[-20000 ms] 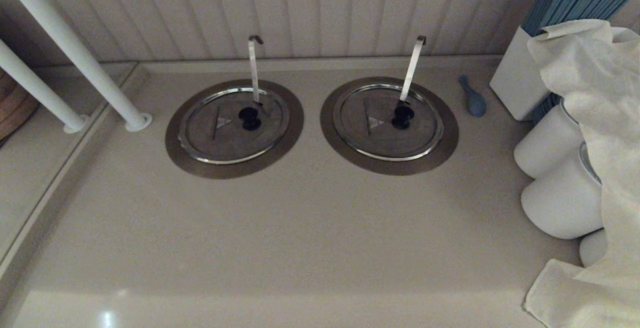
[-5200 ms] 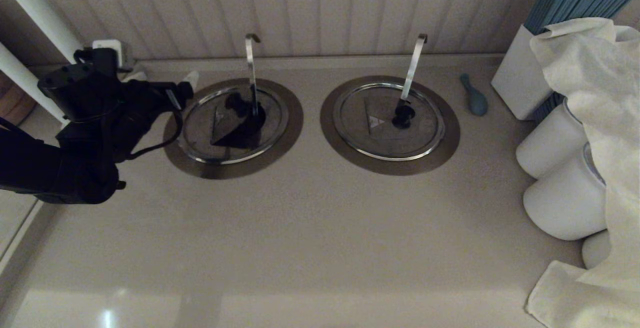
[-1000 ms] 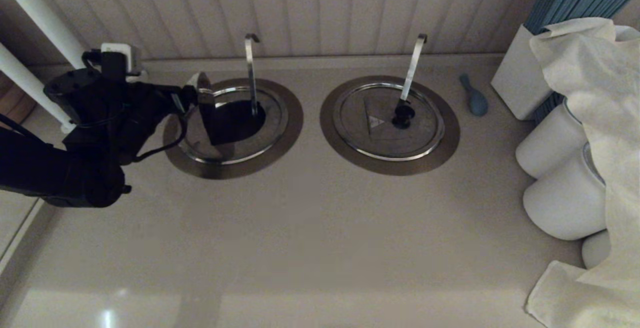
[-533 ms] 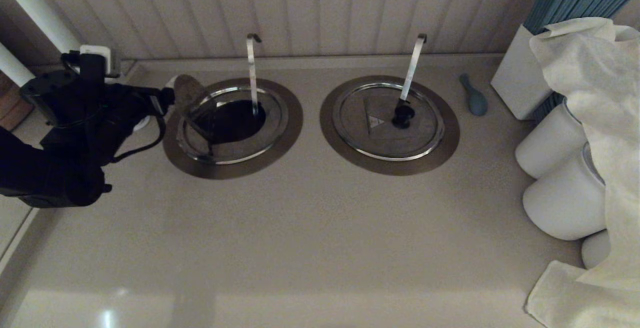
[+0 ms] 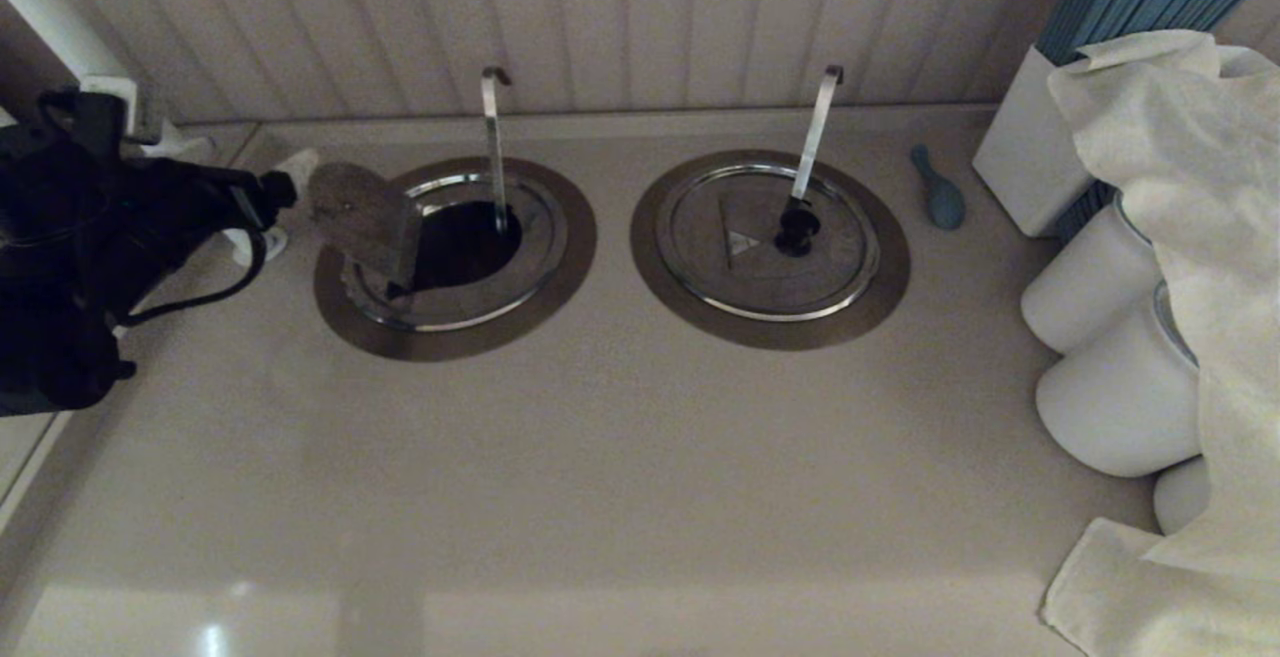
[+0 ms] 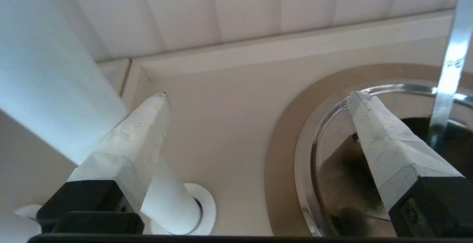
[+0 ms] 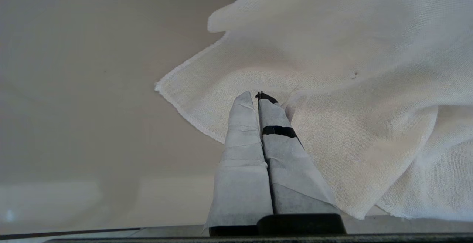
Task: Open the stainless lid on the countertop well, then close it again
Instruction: Open the lid, then stir with a spoon
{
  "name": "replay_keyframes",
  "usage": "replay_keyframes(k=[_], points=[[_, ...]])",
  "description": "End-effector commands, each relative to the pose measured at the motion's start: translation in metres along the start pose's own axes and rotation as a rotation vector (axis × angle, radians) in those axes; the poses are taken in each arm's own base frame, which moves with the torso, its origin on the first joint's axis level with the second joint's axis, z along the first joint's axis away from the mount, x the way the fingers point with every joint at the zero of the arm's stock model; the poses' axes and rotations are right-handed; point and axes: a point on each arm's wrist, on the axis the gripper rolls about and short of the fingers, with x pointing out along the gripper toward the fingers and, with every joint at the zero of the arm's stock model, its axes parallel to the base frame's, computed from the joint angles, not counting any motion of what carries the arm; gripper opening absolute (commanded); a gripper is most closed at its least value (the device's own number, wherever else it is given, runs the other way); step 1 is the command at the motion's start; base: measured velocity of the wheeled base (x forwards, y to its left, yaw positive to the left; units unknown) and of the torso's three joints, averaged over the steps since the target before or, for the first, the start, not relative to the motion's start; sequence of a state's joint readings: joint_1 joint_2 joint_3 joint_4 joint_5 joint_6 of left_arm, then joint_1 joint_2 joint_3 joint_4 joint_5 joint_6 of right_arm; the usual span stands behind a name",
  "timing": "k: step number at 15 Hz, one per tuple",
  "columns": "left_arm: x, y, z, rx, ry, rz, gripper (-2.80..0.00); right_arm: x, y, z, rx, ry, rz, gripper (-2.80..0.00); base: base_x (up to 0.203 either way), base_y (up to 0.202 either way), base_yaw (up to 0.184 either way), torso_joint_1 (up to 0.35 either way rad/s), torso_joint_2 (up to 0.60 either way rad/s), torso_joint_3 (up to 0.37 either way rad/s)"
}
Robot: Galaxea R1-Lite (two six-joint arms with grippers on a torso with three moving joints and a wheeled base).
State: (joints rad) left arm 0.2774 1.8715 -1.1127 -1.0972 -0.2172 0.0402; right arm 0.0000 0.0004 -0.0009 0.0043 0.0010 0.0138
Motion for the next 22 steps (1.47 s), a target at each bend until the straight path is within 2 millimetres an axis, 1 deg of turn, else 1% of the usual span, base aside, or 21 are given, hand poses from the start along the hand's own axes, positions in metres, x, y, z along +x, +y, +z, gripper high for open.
replay_keyframes(k=[1,3,5,6,8,9,11,13,15,16,18,19,22], points=[[-0.012,0.019,0.030,0.034,-0.077,0.063,0.00,0.000,0.000,0.000,0.000,0.000,0.001,-2.80,0.000,0.000,0.000,0.000,0.00,0.000],[-0.019,0.027,0.040,0.044,-0.091,0.071,0.00,0.000,0.000,0.000,0.000,0.002,0.001,-2.80,0.000,0.000,0.000,0.000,0.00,0.000],[-0.021,0.027,0.045,0.018,-0.098,0.069,0.00,0.000,0.000,0.000,0.000,0.001,0.001,-2.80,0.000,0.000,0.000,0.000,0.00,0.000],[-0.020,0.023,0.047,-0.024,-0.095,0.058,0.00,0.000,0.000,0.000,0.000,0.000,0.001,-2.80,0.000,0.000,0.000,0.000,0.00,0.000],[-0.016,0.001,0.056,-0.180,-0.089,-0.010,0.00,0.000,0.000,0.000,0.000,0.001,0.001,-2.80,0.000,0.000,0.000,0.000,0.00,0.000],[-0.012,-0.013,0.056,-0.226,-0.078,-0.049,0.00,0.000,0.000,0.000,0.000,0.002,0.001,-2.80,0.000,0.000,0.000,0.000,0.00,0.000],[-0.002,-0.041,0.049,-0.274,-0.044,-0.115,0.00,0.000,0.000,0.000,0.000,0.001,0.001,-2.80,0.000,0.000,0.000,0.000,0.00,0.000],[0.002,-0.061,0.047,-0.302,-0.006,-0.149,0.00,0.000,0.000,0.000,0.000,0.001,0.001,-2.80,0.000,0.000,0.000,0.000,0.00,0.000],[0.001,-0.076,0.054,-0.319,0.017,-0.181,0.00,0.000,0.000,0.000,0.000,0.000,0.001,-2.80,0.000,0.000,0.000,0.000,0.00,0.000],[-0.001,-0.086,0.056,-0.330,0.030,-0.210,0.00,0.000,0.000,0.000,0.000,0.001,0.001,-2.80,0.000,0.000,0.000,0.000,0.00,0.000],[0.000,-0.116,0.056,-0.351,0.065,-0.269,0.00,0.000,0.000,0.000,0.000,0.001,0.001,-2.80,0.000,0.000,0.000,0.000,0.00,0.000],[0.008,-0.126,0.058,-0.342,0.078,-0.277,0.00,0.000,0.000,0.000,0.000,-0.001,0.001,-2.80,0.000,0.000,0.000,0.000,0.00,0.000],[0.031,-0.145,0.069,-0.307,0.162,-0.243,0.00,0.000,0.000,0.000,0.000,0.001,0.001,-2.80,0.000,0.000,0.000,0.000,0.00,0.000]])
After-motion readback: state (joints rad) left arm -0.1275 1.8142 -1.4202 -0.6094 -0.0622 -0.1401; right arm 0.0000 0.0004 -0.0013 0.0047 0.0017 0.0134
